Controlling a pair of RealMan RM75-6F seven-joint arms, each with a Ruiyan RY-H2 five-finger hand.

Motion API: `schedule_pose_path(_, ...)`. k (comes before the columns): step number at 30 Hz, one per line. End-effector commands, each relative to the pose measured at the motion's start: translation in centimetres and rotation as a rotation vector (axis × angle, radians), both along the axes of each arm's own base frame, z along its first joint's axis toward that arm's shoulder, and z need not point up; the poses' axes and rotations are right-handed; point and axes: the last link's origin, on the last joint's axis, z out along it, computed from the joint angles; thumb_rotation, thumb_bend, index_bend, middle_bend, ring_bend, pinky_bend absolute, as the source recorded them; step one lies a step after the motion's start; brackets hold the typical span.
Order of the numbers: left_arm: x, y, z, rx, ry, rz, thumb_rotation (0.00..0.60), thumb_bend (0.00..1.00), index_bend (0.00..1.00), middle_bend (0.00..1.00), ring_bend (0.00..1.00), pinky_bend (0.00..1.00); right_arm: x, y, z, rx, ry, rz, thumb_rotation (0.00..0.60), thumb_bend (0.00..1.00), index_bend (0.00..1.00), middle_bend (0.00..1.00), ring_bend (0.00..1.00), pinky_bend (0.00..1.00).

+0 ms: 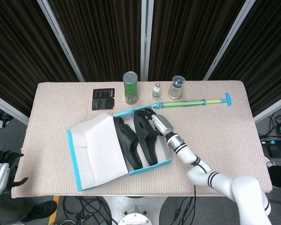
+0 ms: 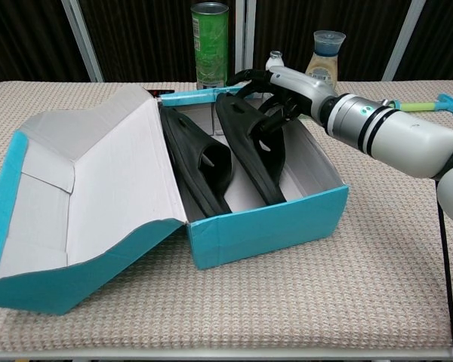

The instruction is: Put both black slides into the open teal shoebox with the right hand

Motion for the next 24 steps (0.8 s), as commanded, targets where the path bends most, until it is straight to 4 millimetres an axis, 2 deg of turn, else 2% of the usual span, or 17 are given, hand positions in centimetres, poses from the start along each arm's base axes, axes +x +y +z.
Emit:
schedule_pose_path(1,0.0,0.0,0.0,0.001,0.000,-0.001,0.600,0.06,0.27,0.21,0.11,0.08,-0.2,0.4,0.8,0.005,0.026,0.018,0.600,0.12,0.00,0.00,0.00,0.03)
schedule_pose_path(7,0.0,0.1,0.1,0.004,-0.002,-0.009,0.600,0.06,0.27,0.21,0.11,0.08,0.0,0.7,2.9,-0.005,0.070,0.058,0.600,0.08,0.00,0.00,0.00,0.00)
schedule_pose_path(11,0.0,0.1,0.1,0.006,-0.002,-0.015,0.600,0.06,0.27,0.21,0.11,0.08,0.1,0.9,5.0,-0.045,0.106,0.095,0.600,0.03,0.00,0.00,0.00,0.00)
schedule_pose_path(15,0.1,0.1,0.2,0.007,0.004,-0.017,0.600,0.06,0.27,0.21,0.11,0.08,0.5,1.3,7.4,-0.101,0.185,0.161,0.600,0.03,0.00,0.00,0.00,0.00)
schedule_pose_path(19,0.3,0.1,0.2,0.009,0.004,-0.023,0.600,0.07,0.27,0.21,0.11,0.08,1.6,2.4,9.5,-0.125,0.221,0.218,0.600,0.08,0.00,0.02,0.00,0.00)
schedule_pose_path(22,0.4,0.2,0.2,0.008,0.007,-0.024,0.600,0.06,0.26,0.21,0.11,0.08,2.6,3.5,9.8,-0.075,0.222,0.240,0.600,0.24,0.00,0.09,0.00,0.00)
schedule_pose_path(24,0.4,0.2,0.2,0.010,0.007,-0.025,0.600,0.06,0.27,0.21,0.11,0.08,3.1,4.2,9.5,-0.032,0.248,0.264,0.600,0.30,0.00,0.12,0.00,0.00)
